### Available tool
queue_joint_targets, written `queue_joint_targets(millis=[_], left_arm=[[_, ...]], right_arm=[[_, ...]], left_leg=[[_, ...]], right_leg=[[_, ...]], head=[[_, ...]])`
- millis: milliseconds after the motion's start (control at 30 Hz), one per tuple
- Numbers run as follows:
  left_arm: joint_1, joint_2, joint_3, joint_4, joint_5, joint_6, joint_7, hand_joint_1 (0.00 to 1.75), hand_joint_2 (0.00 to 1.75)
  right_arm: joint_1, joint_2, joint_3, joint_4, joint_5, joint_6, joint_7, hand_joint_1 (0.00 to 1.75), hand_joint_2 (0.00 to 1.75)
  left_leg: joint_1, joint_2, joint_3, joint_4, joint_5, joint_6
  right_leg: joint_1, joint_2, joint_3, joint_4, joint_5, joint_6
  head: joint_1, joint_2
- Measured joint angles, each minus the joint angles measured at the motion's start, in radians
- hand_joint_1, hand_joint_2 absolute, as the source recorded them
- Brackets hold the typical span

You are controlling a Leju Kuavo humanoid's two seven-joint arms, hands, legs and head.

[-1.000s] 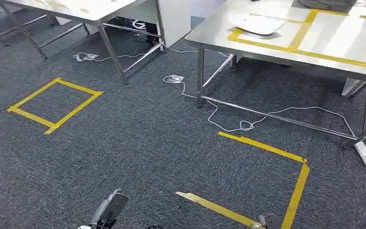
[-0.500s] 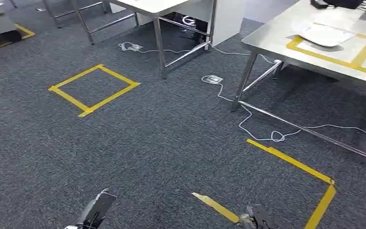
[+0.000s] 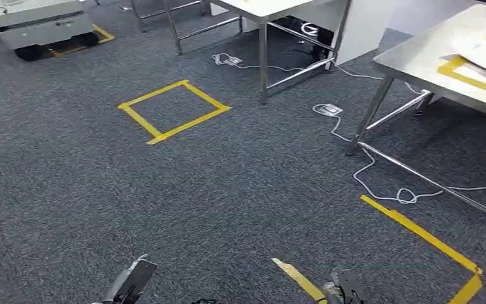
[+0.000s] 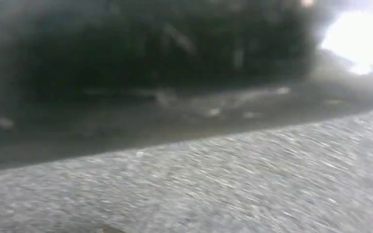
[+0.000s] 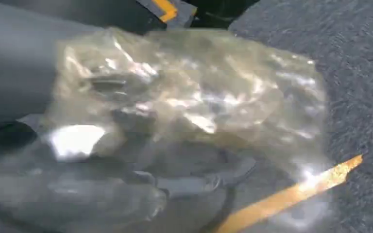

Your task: Take the parts from the cabinet and place them on the table.

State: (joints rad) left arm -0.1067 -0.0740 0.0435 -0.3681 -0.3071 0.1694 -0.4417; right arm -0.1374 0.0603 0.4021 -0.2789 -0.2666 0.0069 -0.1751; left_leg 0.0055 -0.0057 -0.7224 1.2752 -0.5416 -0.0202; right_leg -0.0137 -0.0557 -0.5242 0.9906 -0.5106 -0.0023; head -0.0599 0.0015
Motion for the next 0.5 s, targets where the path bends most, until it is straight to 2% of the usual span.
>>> queue_joint_targets(millis=[33, 67, 100, 133, 167, 233, 267, 300, 333, 367, 400, 433, 467, 500], left_arm=[[0.003, 0.0, 0.0, 0.0, 0.001, 0.004, 0.0, 0.0, 0.0], [0.004, 0.0, 0.0, 0.0, 0.003, 0.009, 0.001, 0.0, 0.0], [0.003, 0.0, 0.0, 0.0, 0.004, 0.013, 0.003, 0.0, 0.0], [0.0, 0.0, 0.0, -0.001, 0.005, 0.018, 0.011, 0.0, 0.0], [-0.001, 0.0, 0.0, -0.001, 0.006, 0.025, 0.022, 0.0, 0.0], [0.009, 0.004, 0.0, -0.001, 0.006, 0.037, 0.043, 0.0, 0.0], [0.015, 0.005, 0.0, -0.001, 0.007, 0.044, 0.053, 0.0, 0.0], [0.02, 0.003, 0.0, -0.001, 0.007, 0.045, 0.057, 0.0, 0.0], [0.019, 0.005, 0.0, -0.001, 0.007, 0.048, 0.058, 0.0, 0.0], [0.018, 0.003, 0.001, -0.001, 0.008, 0.047, 0.057, 0.0, 0.0], [0.017, 0.003, 0.001, -0.001, 0.011, 0.044, 0.055, 0.0, 0.0], [0.019, 0.002, 0.001, -0.001, 0.013, 0.037, 0.055, 0.0, 0.0], [0.024, 0.002, 0.001, -0.001, 0.014, 0.035, 0.054, 0.0, 0.0], [0.027, 0.002, 0.001, -0.001, 0.014, 0.034, 0.053, 0.0, 0.0]], right_arm=[[0.0, 0.0, 0.0, 0.0, 0.006, -0.003, 0.0, 0.0, 0.0], [-0.001, 0.0, 0.0, -0.001, 0.007, -0.006, -0.001, 0.0, 0.0], [-0.001, 0.0, 0.001, -0.002, 0.011, -0.009, -0.002, 0.0, 0.0], [-0.001, 0.0, 0.001, -0.002, 0.015, -0.011, -0.003, 0.0, 0.0], [-0.001, 0.0, 0.001, -0.002, 0.019, -0.014, -0.005, 0.0, 0.0], [-0.003, 0.001, 0.005, -0.004, 0.028, -0.022, -0.011, 0.0, 0.0], [-0.003, 0.002, 0.007, -0.008, 0.034, -0.029, -0.018, 0.0, 0.0], [-0.004, 0.002, 0.008, -0.01, 0.039, -0.032, -0.023, 0.0, 0.0], [-0.004, 0.002, 0.008, -0.01, 0.042, -0.034, -0.026, 0.0, 0.0], [-0.001, 0.002, 0.008, -0.01, 0.043, -0.038, -0.026, 0.0, 0.0], [0.004, 0.001, 0.008, -0.01, 0.043, -0.04, -0.026, 0.0, 0.0], [0.008, 0.0, 0.008, -0.01, 0.045, -0.041, -0.026, 0.0, 0.0], [0.011, 0.0, 0.008, -0.01, 0.047, -0.041, -0.026, 0.0, 0.0], [0.012, 0.0, 0.008, -0.01, 0.048, -0.042, -0.027, 0.0, 0.0]], left_leg=[[0.0, 0.005, 0.041, -0.076, 0.042, 0.003], [-0.003, 0.027, 0.094, -0.172, 0.085, 0.008], [-0.009, 0.079, 0.136, -0.25, 0.101, 0.015], [-0.024, 0.101, 0.146, -0.271, 0.084, 0.021], [-0.021, 0.086, 0.14, -0.27, 0.087, 0.027], [-0.026, 0.063, 0.135, -0.269, 0.086, 0.034], [-0.023, 0.05, 0.139, -0.278, 0.09, 0.043], [-0.016, 0.039, 0.141, -0.282, 0.095, 0.049], [-0.014, 0.028, 0.14, -0.283, 0.096, 0.055], [-0.013, 0.014, 0.139, -0.283, 0.097, 0.06], [-0.014, 0.0, 0.139, -0.283, 0.097, 0.062], [-0.014, -0.015, 0.139, -0.282, 0.097, 0.063], [-0.014, -0.031, 0.14, -0.282, 0.097, 0.062], [-0.014, -0.046, 0.141, -0.282, 0.097, 0.062]], right_leg=[[0.001, -0.012, 0.003, 0.0, -0.002, 0.001], [0.001, -0.025, 0.007, 0.0, -0.005, 0.005], [0.003, -0.035, 0.012, 0.0, -0.008, 0.008], [0.012, -0.048, 0.01, 0.002, -0.013, 0.015], [0.012, -0.057, 0.011, 0.002, -0.014, 0.019], [0.011, -0.082, 0.018, -0.003, -0.016, 0.024], [0.011, -0.091, 0.023, -0.003, -0.021, 0.033], [0.007, -0.038, 0.01, 0.013, -0.039, 0.039], [0.005, 0.013, -0.012, 0.064, -0.071, 0.039], [0.003, 0.037, -0.05, 0.147, -0.111, 0.039], [0.004, 0.049, -0.092, 0.233, -0.145, 0.041], [0.004, 0.053, -0.13, 0.302, -0.166, 0.041], [0.004, 0.054, -0.155, 0.334, -0.162, 0.041], [0.004, 0.054, -0.153, 0.314, -0.135, 0.041]], head=[[0.0, 0.0], [0.0, 0.0], [0.0, 0.0], [-0.001, 0.0], [0.0, 0.0], [0.0, 0.0], [-0.002, 0.0], [0.002, 0.0], [0.007, 0.0], [0.008, 0.0], [0.008, 0.0], [0.009, 0.0], [0.008, 0.0], [0.008, 0.0]])
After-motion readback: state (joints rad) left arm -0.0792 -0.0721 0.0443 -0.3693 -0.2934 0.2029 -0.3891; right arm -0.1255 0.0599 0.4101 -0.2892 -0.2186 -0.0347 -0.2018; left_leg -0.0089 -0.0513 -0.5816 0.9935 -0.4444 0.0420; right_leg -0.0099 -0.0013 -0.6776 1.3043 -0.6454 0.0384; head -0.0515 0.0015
